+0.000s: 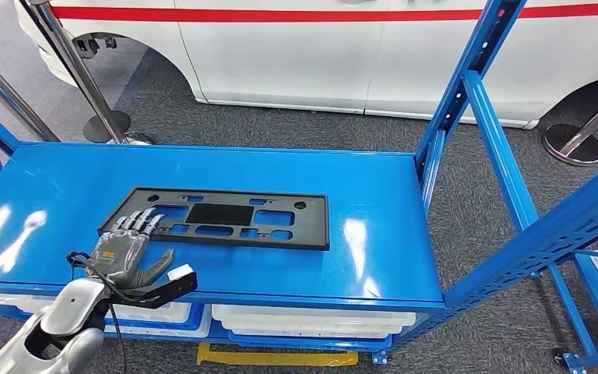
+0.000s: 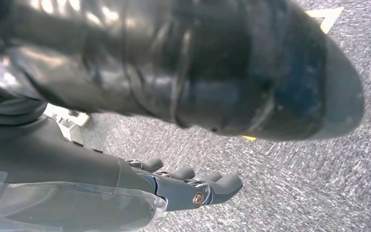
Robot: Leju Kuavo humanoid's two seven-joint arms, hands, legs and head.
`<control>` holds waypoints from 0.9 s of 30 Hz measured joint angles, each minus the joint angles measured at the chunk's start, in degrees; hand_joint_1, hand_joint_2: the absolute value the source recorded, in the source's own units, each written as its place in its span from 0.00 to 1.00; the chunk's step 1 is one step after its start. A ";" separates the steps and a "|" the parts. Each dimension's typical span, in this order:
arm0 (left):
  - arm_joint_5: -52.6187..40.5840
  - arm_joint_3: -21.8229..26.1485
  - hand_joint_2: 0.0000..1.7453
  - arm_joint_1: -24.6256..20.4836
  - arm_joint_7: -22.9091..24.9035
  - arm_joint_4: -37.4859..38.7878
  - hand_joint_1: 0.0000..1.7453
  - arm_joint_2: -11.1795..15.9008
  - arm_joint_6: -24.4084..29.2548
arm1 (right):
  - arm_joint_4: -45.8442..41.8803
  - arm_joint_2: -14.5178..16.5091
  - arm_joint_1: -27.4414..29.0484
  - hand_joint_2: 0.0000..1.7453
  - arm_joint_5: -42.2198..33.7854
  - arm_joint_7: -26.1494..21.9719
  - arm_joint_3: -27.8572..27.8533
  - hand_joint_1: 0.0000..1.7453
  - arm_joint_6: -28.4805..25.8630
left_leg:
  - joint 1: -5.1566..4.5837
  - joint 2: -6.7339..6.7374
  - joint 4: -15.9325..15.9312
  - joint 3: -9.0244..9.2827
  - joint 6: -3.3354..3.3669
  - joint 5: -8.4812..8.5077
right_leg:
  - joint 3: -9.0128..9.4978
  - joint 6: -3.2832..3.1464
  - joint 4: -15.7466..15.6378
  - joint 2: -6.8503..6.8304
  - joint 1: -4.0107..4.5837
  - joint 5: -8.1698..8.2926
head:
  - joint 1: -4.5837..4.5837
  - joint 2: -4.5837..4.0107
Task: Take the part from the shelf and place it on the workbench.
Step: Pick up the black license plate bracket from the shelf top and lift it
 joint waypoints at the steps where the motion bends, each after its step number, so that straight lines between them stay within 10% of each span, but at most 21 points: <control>1: 0.08 0.02 0.00 -0.04 0.00 0.29 0.00 0.01 -0.01 | 0.00 0.00 -0.01 0.00 0.19 0.00 -0.03 0.00 -0.02 | 0.00 0.00 0.00 0.00 0.00 0.00 | 0.00 0.00 0.00 0.00 0.00 0.00 | 0.00 0.00; 9: 0.45 0.26 0.00 -0.48 0.00 2.94 0.00 0.38 -0.14 | 0.00 -0.02 -0.05 0.00 1.57 0.00 -1.01 0.00 -0.61 | 0.01 0.00 -0.01 0.01 0.00 0.00 | 0.01 0.00 0.01 0.00 0.01 0.00 | 0.00 0.00; 13: 0.09 0.58 1.00 -1.05 0.00 4.77 0.00 0.50 -0.10 | 0.00 -0.07 -0.08 0.00 2.40 -0.03 -1.37 0.00 -0.63 | 0.01 -0.01 -0.01 0.02 0.00 0.00 | 0.03 0.00 0.01 -0.01 0.01 0.00 | 0.00 0.00; 27: -1.14 1.49 1.00 -2.32 0.00 8.78 0.00 0.50 0.84 | 0.00 -0.17 -0.17 0.00 3.51 -0.13 -2.28 0.00 -0.85 | 0.00 0.00 -0.01 0.03 0.00 0.00 | 0.04 0.00 0.01 -0.01 0.00 0.00 | 0.00 0.00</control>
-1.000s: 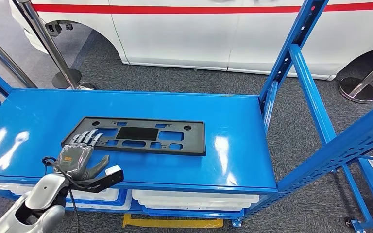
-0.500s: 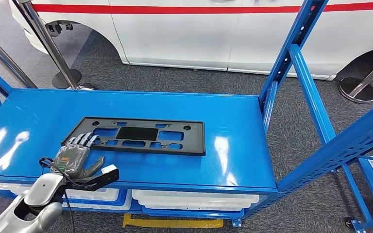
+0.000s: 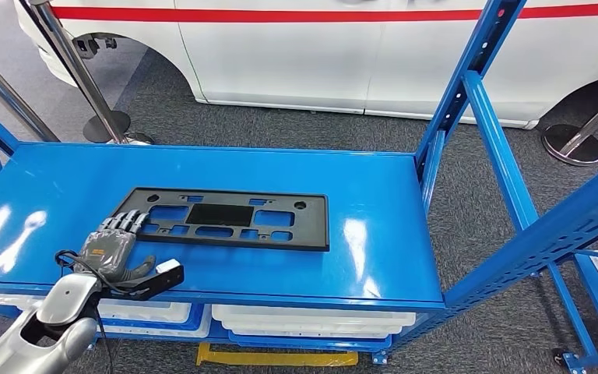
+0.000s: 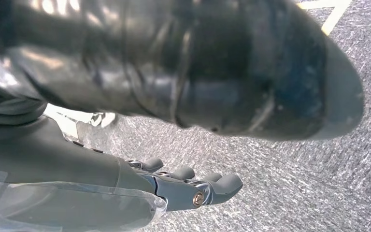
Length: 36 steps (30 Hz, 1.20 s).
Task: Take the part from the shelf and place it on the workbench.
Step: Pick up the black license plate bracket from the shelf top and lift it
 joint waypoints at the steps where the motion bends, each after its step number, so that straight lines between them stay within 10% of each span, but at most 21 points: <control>1: -0.01 0.01 1.00 -0.03 0.00 0.09 0.00 0.00 0.03 | 0.00 0.00 0.00 0.00 0.02 -0.01 -0.01 0.00 -0.01 | 0.00 0.00 0.00 0.00 0.00 0.00 | 0.00 0.00 0.00 0.00 0.00 0.00 | 0.00 0.00; 30: -1.55 1.50 1.00 -0.69 -0.85 4.31 0.00 0.45 3.40 | 0.00 -0.07 0.03 0.00 2.97 -0.59 -1.92 0.00 -1.03 | 0.00 0.00 0.00 0.03 0.00 0.00 | 0.02 0.00 0.00 0.00 0.00 0.00 | 0.00 0.00; 36: -1.57 1.51 1.00 -0.70 -0.91 4.38 0.63 0.46 3.41 | 0.00 -0.07 0.04 0.00 3.03 -0.61 -1.98 0.00 -1.03 | 0.00 0.00 0.00 0.03 0.00 0.00 | 0.02 0.00 0.00 0.00 0.01 0.00 | 0.00 0.00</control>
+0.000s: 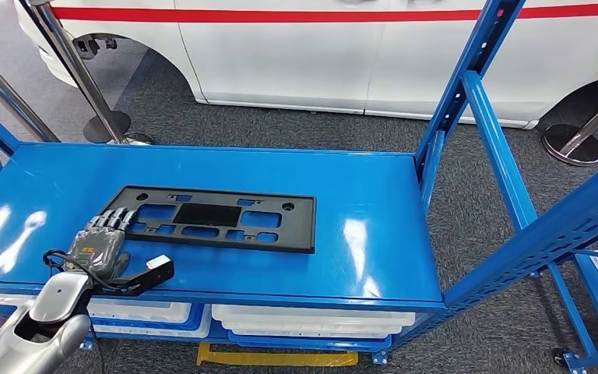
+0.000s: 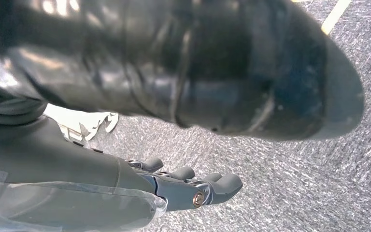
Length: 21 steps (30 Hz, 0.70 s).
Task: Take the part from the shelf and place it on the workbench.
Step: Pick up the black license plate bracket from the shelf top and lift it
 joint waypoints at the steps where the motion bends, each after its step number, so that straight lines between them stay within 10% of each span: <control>1: -0.02 0.01 1.00 -0.01 -0.05 0.01 0.74 0.00 0.01 | 0.00 0.00 0.01 0.00 0.03 -0.02 -0.04 0.00 -0.01 | 0.00 0.00 0.00 0.00 0.00 0.00 | 0.00 0.00 0.00 0.00 0.00 0.00 | 0.00 0.00; 5: -0.16 0.09 1.00 -0.32 -0.28 0.01 1.00 0.00 0.04 | 0.00 0.00 0.04 0.00 0.44 -0.09 -0.37 0.00 -0.04 | 0.00 0.00 -0.01 0.04 0.00 0.00 | 0.04 0.00 0.00 0.00 0.00 0.00 | 0.00 0.00; 21: -0.07 0.42 1.00 -2.23 -1.28 -0.01 1.00 0.00 0.01 | 0.00 0.08 0.10 0.00 1.86 -0.25 -1.46 0.00 -0.53 | 0.00 0.01 -0.06 0.56 -0.04 -0.05 | 0.56 0.00 0.00 0.01 -0.02 -0.01 | 0.00 0.00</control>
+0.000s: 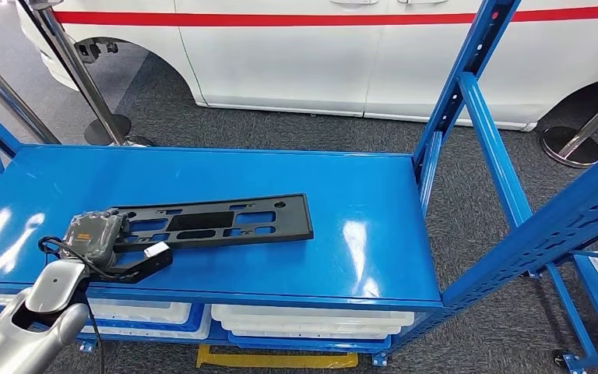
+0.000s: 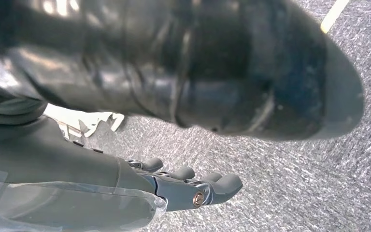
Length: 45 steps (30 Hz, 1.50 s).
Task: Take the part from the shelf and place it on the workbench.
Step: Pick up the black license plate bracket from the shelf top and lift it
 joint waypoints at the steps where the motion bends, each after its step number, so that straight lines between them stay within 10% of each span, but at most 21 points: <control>1: 0.00 -0.01 1.00 -0.01 -0.03 0.00 1.00 0.00 0.00 | 0.00 0.01 0.00 0.00 0.01 0.01 -0.02 0.00 -0.04 | 0.00 0.00 0.00 0.01 0.00 0.00 | 0.01 0.00 0.00 0.00 0.00 0.00 | 0.00 0.00; 45: 0.57 0.12 1.00 0.41 -0.60 -0.15 1.00 0.01 0.75 | 0.00 0.21 0.06 0.00 0.73 -0.03 -1.30 0.00 -0.49 | 0.00 0.00 -0.03 0.13 0.00 0.00 | 0.12 0.00 0.00 0.00 0.00 0.00 | 0.00 0.00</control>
